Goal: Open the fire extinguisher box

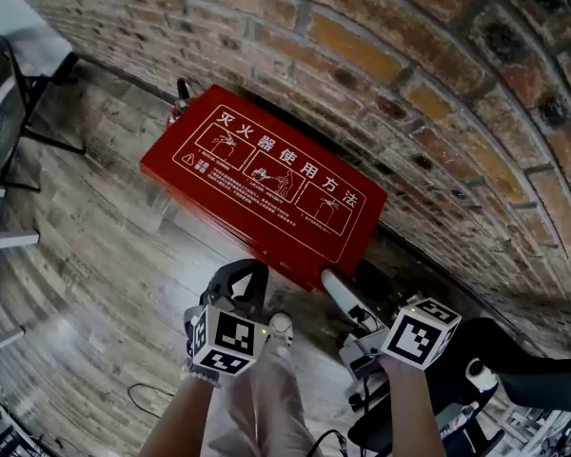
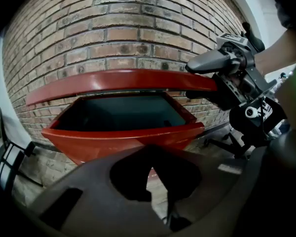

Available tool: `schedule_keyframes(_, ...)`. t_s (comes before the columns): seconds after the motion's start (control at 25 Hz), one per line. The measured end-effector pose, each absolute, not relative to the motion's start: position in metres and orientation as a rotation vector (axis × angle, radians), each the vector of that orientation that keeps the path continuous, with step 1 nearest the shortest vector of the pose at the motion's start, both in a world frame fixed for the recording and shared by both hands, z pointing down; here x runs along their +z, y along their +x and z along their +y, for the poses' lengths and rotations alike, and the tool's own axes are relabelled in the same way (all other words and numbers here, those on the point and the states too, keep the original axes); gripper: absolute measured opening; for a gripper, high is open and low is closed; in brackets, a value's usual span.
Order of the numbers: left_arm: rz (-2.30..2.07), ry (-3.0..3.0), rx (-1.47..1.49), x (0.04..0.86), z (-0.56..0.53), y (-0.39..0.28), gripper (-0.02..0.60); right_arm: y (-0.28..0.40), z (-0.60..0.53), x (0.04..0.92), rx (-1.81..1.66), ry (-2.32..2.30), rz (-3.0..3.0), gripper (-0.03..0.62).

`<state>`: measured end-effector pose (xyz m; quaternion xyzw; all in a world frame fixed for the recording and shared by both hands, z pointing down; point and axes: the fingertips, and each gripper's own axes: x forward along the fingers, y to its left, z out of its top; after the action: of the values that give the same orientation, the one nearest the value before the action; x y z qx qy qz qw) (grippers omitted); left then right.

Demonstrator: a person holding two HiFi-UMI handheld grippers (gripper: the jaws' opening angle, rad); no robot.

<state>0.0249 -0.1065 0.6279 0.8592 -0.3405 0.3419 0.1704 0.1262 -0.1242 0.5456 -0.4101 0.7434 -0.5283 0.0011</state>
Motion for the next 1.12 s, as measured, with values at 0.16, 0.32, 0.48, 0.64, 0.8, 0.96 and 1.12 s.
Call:
schedule_keyframes(0.16, -0.962, 2.44, 0.97, 0.632, -0.105, 0.023, -0.003, 0.127, -0.125, 0.538, -1.639, -1.245, 2.299, 0.341)
schedule_keyframes(0.32, -0.949, 2.441, 0.989, 0.635, -0.104, 0.022, -0.003, 0.126, -0.125, 0.533, -1.611, -1.204, 2.321, 0.353)
schedule_keyframes(0.48, -0.943, 2.444, 1.0, 0.628, -0.11, 0.027, -0.003, 0.134, -0.134, 0.511, -1.543, -1.15, 2.389, 0.367)
schedule_keyframes(0.64, -0.954, 2.439, 0.989, 0.625, -0.114, 0.029, -0.003, 0.139, -0.141, 0.498, -1.492, -1.112, 2.441, 0.367)
schedule_keyframes(0.8, -0.955, 2.436, 0.983, 0.626, -0.115, 0.03, -0.003, 0.141, -0.142, 0.496, -1.456, -1.092, 2.492, 0.37)
schedule_keyframes(0.96, -0.947, 2.44, 0.991, 0.626, -0.114, 0.031, -0.003, 0.14, -0.138, 0.5, -1.438, -1.101, 2.566, 0.371)
schedule_keyframes(1.12, -0.938, 2.451, 0.993, 0.625, -0.115, 0.031, -0.003, 0.138, -0.136, 0.503, -1.425, -1.112, 2.605, 0.376)
